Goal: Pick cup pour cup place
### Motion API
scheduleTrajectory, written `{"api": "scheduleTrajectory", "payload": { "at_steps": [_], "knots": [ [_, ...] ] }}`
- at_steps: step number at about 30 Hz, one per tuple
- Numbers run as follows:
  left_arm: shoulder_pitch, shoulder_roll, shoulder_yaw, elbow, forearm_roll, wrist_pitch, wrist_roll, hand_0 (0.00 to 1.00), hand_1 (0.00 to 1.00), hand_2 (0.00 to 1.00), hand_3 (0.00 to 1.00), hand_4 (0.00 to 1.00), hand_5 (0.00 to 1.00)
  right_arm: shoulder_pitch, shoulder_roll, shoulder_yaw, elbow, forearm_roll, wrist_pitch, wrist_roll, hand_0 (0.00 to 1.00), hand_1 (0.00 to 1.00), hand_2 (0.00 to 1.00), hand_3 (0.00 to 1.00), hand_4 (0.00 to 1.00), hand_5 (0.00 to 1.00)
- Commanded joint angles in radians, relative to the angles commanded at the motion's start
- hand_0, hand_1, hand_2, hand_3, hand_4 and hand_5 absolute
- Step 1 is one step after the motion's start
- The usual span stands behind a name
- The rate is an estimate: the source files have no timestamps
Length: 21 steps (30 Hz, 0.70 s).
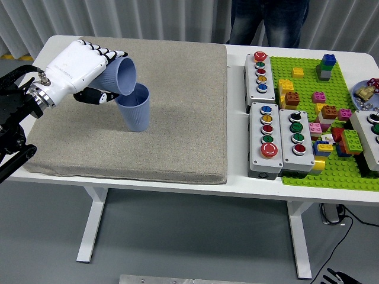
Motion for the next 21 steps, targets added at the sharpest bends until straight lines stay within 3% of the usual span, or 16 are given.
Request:
{"api": "scheduleTrajectory", "payload": {
  "at_steps": [21],
  "knots": [
    [0.001, -0.008, 0.0, 0.003, 0.0, -0.005, 0.011, 0.43, 0.518, 0.598, 0.579, 0.508, 0.002, -0.002, 0.001, 0.002, 0.0, -0.003, -0.001, 0.0, 0.763, 0.698, 0.709, 0.605, 0.163, 0.339]
  ]
}}
